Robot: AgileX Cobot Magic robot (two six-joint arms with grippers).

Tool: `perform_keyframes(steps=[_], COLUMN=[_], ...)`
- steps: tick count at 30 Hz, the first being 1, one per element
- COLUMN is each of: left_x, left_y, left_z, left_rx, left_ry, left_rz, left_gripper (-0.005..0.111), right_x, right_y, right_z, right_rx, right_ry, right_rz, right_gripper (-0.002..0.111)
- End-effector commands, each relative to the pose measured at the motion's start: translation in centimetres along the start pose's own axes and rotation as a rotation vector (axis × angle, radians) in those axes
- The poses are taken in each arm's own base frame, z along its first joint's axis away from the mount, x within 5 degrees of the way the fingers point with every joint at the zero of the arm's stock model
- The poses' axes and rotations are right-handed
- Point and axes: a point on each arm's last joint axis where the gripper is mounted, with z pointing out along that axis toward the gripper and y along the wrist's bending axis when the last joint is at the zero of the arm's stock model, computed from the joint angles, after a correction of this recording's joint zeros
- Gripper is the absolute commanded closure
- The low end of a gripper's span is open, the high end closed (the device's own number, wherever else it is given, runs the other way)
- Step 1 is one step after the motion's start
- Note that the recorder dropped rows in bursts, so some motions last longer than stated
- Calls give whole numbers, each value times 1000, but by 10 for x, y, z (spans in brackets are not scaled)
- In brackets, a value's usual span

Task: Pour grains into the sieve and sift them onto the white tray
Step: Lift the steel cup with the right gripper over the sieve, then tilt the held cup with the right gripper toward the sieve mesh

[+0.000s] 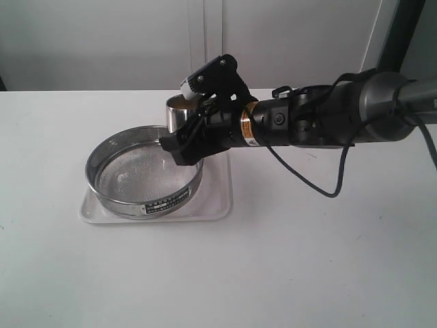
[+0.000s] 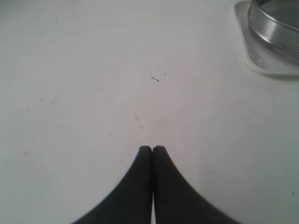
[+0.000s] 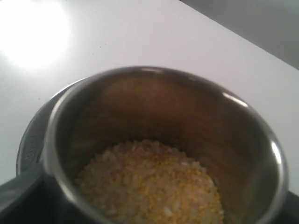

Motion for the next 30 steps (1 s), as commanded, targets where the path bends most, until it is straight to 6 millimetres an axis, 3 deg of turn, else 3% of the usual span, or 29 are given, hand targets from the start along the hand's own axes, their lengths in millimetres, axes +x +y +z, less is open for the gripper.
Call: perform_keyframes(steps=[1, 19, 30], left_x=[4, 4, 4], left_y=[0, 0, 0], left_z=[1, 1, 1], left_rx=[4, 4, 4], left_ry=[16, 16, 16], left_rz=[-13, -13, -13], left_gripper=[107, 107, 107], right_x=[-19, -40, -49], right_y=[-1, 5, 22], right_z=[-2, 2, 10], right_rx=[23, 27, 163], right_ry=[-25, 58, 68], right_rz=[-2, -99, -364], right_gripper=[108, 108, 108])
